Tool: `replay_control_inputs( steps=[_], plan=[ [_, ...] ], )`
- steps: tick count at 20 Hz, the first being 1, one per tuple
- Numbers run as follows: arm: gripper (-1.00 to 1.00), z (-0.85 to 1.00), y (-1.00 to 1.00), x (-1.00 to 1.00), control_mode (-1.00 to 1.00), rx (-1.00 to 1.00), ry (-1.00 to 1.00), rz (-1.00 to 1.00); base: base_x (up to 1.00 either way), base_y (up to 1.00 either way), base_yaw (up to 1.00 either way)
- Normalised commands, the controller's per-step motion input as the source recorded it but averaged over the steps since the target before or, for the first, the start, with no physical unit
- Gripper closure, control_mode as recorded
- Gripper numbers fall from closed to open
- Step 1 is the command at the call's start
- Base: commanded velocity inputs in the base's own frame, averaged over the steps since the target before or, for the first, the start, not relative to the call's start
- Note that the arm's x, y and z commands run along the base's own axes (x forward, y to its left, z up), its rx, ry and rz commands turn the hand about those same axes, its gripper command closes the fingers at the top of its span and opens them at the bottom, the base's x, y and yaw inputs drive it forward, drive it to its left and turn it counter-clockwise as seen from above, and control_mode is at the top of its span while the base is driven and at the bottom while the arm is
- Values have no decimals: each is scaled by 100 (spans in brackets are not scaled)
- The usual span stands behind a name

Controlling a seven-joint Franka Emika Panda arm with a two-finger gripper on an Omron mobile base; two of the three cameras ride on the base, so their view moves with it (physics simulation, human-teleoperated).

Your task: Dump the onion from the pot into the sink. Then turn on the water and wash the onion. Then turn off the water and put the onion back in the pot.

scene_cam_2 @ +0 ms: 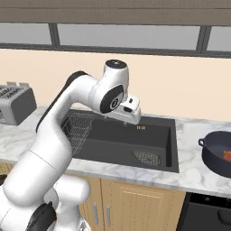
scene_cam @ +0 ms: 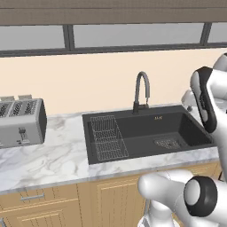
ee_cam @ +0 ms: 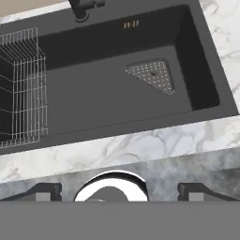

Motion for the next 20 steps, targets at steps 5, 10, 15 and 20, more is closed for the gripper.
replay_control_inputs(
  steps=[5, 10, 15, 20],
  plan=[
    [-100, 0, -100, 20, -100, 0, 6, -36, 0, 0, 0],
    [-100, 0, -100, 44, -100, -6, 6, -43, 0, 0, 0],
    [-100, 0, -100, 48, -100, -14, 5, -41, 0, 0, 0],
    [-100, 1, -100, 37, -100, -4, 17, -42, 0, 0, 0]
  ],
)
